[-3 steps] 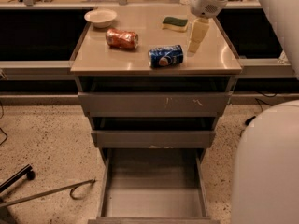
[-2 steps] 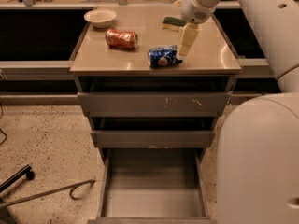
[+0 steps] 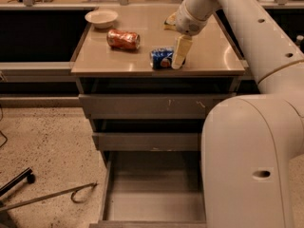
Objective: Place pepsi can into bottom drawer
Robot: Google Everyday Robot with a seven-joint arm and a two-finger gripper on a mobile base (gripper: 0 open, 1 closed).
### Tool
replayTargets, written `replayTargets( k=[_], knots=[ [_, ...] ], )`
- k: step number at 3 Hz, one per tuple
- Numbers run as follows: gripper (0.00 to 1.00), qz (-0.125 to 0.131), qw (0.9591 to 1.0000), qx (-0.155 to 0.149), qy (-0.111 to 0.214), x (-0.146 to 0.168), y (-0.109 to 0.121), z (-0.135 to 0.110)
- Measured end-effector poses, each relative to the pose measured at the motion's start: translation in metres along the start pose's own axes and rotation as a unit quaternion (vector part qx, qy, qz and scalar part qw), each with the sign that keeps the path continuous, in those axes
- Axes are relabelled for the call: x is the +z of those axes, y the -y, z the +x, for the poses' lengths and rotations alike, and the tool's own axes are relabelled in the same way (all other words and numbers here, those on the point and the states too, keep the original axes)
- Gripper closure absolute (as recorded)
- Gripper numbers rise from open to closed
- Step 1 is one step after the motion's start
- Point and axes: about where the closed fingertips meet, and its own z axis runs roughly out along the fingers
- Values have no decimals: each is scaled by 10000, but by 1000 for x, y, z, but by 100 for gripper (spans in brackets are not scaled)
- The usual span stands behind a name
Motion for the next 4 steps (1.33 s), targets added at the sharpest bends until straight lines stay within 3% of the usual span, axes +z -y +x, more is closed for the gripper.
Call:
replayTargets(
  k=[2, 4],
  knots=[
    [0, -345, 9991, 144, 189, 35, -5, 5],
    [41, -356, 9991, 148, 196, 36, -5, 5]
  ],
)
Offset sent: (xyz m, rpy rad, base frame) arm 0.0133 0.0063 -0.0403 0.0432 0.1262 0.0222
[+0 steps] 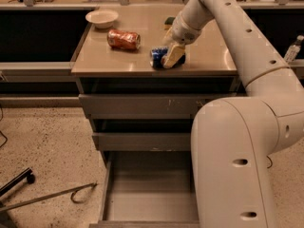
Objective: Place pepsi can into bottom drawer
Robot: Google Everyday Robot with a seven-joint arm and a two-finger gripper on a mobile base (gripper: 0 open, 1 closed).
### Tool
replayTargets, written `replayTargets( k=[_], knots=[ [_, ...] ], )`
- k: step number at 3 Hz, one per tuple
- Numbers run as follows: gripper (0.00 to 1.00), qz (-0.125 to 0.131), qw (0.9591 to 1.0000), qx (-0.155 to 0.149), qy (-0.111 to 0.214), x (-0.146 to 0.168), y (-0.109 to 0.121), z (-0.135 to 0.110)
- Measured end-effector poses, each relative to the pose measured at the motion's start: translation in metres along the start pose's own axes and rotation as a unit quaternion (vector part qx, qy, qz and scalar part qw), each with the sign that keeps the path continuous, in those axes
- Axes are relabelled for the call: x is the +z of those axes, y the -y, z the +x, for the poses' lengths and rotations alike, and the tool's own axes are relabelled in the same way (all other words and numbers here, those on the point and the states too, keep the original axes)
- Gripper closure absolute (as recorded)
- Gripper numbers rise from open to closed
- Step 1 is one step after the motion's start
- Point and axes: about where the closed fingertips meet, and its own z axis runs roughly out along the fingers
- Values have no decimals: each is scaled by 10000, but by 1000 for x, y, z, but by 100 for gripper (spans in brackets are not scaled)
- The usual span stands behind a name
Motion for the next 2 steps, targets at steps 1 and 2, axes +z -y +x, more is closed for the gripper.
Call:
replayTargets(
  k=[1, 2],
  knots=[
    [64, 0, 10000, 0, 0, 0, 0, 0],
    [88, -16, 10000, 25, 69, 0, -11, -4]
  ],
)
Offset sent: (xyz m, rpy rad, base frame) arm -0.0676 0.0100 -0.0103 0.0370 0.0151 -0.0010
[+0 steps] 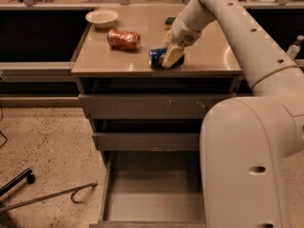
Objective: Place pepsi can into bottom drawer
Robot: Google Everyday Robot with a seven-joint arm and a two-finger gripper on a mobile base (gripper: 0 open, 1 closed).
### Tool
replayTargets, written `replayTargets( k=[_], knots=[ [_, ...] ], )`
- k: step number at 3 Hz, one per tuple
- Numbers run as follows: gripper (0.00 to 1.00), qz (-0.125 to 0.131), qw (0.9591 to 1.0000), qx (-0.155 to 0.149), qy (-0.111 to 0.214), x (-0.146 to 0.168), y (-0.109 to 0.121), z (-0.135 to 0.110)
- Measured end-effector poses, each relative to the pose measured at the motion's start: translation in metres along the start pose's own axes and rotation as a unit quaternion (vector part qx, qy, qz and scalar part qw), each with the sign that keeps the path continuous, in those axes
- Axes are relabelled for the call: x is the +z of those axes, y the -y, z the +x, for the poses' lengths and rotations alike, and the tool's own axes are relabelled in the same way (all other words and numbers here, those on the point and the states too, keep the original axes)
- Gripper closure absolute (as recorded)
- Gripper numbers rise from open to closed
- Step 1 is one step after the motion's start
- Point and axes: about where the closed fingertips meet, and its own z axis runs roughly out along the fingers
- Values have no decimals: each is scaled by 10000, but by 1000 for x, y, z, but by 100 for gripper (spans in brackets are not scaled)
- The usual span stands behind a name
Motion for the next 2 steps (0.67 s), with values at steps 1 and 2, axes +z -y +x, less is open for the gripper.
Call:
replayTargets(
  k=[1, 2],
  knots=[
    [100, 304, 9987, 91, 389, -23, -19, -16],
    [100, 267, 9971, 117, 696, -19, -55, -30]
  ],
)
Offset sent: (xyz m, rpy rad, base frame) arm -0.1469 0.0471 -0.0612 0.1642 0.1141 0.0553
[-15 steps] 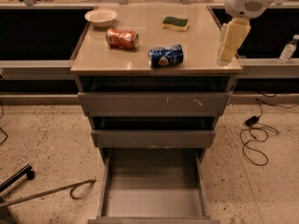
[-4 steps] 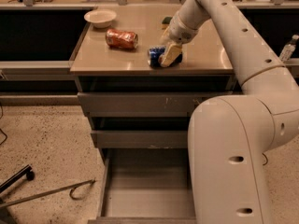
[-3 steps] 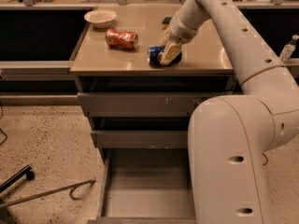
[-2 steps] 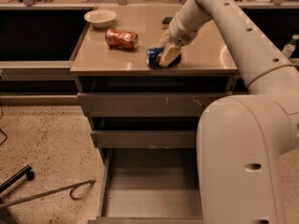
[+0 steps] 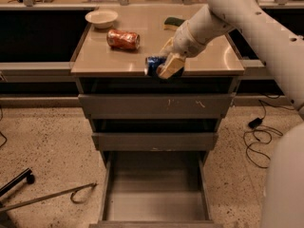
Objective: Place pepsi can into bottom drawer
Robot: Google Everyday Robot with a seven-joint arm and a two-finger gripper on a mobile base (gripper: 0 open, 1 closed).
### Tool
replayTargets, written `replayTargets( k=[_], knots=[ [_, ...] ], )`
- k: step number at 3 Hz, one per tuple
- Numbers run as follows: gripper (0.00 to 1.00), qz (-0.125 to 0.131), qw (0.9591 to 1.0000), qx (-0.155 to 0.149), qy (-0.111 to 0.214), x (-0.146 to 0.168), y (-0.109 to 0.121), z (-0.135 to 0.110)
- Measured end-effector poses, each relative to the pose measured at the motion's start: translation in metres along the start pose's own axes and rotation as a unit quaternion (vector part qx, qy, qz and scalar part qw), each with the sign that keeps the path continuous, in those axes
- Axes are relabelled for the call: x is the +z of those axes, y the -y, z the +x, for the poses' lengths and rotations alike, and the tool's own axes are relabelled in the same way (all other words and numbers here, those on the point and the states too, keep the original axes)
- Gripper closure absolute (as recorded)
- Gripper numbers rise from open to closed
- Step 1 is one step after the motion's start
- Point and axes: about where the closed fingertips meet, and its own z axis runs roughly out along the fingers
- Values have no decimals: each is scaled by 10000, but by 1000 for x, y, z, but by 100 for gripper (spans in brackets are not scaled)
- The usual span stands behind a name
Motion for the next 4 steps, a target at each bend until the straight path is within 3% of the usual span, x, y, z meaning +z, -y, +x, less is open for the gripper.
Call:
replayTargets(
  k=[1, 2, 3, 4],
  knots=[
    [100, -384, 9991, 32, 155, 24, -53, 1],
    [100, -596, 9982, 52, 100, 39, -68, 6],
    [100, -594, 9982, 50, 103, 39, -68, 6],
    [100, -852, 9963, 30, 130, 36, -86, 8]
  ],
)
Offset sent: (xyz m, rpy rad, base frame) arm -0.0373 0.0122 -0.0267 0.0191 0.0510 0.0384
